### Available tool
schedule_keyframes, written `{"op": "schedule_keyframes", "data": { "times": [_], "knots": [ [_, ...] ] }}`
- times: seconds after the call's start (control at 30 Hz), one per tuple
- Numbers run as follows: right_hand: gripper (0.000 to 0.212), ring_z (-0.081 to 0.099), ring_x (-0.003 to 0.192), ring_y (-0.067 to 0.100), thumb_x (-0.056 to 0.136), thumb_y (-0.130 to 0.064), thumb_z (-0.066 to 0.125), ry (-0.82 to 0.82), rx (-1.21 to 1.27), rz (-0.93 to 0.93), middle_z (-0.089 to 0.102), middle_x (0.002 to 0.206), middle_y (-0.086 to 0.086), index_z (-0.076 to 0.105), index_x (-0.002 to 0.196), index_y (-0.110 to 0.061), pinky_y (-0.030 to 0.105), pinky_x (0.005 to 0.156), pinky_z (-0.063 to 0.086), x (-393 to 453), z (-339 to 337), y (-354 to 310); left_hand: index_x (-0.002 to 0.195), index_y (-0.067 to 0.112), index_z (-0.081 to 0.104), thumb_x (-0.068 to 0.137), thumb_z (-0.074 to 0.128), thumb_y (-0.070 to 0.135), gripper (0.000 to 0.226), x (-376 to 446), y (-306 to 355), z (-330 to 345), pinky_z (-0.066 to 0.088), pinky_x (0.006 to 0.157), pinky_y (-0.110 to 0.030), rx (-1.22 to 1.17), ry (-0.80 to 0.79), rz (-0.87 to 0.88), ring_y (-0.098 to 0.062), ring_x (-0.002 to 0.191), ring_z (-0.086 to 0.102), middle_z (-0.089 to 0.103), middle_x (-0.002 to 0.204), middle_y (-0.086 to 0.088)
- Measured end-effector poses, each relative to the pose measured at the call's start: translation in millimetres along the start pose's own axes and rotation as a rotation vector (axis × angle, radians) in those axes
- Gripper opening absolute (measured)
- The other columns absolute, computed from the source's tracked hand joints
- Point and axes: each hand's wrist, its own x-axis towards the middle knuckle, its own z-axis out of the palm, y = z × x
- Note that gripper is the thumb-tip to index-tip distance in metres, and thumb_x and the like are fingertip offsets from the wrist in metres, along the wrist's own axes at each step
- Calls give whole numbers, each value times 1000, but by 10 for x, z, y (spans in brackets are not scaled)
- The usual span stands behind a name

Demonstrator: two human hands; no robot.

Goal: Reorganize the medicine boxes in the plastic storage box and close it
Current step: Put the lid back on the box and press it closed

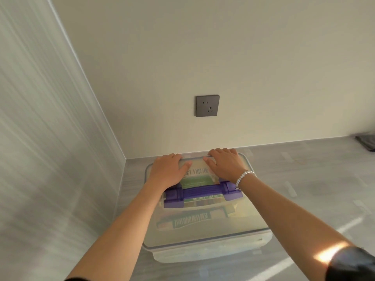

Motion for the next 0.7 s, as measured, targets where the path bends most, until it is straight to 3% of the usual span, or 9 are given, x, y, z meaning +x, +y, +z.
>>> {"op": "schedule_keyframes", "data": {
  "times": [0.2,0.3,0.4,0.5,0.63,0.7],
  "knots": [
    [51,53,106,23,93,-50,23,-21,-8,-25,62,111,3,58,108,-17,40,91,34,112,54,18,97,23,58,86,27,66,55,54,-23,33,40,83,-38,0,-3,11,-20,88,59,65,95,2],
    [53,54,105,23,93,-51,21,-14,-35,-23,64,110,3,59,107,-17,40,90,34,128,88,36,90,23,56,85,26,68,54,56,-26,46,39,82,-38,8,24,10,-21,88,59,65,92,2],
    [52,55,104,24,92,-51,21,7,-48,-17,64,111,3,58,109,-18,40,90,35,122,91,28,99,21,57,86,26,67,56,54,-18,39,39,85,-38,4,29,8,-21,93,58,65,101,0],
    [48,51,111,23,93,-50,24,10,-12,-34,61,119,2,55,117,-20,38,95,33,59,51,11,118,23,55,90,32,59,52,-5,-11,1,36,95,-38,-74,36,9,-21,109,53,61,119,-1],
    [53,25,138,20,91,-52,36,-34,141,-97,35,149,-1,36,138,-27,36,113,12,-303,-14,22,137,28,42,92,38,52,51,-407,30,-24,15,113,-37,-198,54,80,-19,136,30,40,146,0],
    [60,14,143,18,88,-56,38,-34,174,-113,23,154,-3,30,141,-31,35,115,5,-644,-1,26,139,29,39,91,37,55,55,-791,51,23,6,116,-36,-226,68,90,-15,142,18,29,153,1]
  ]
}}
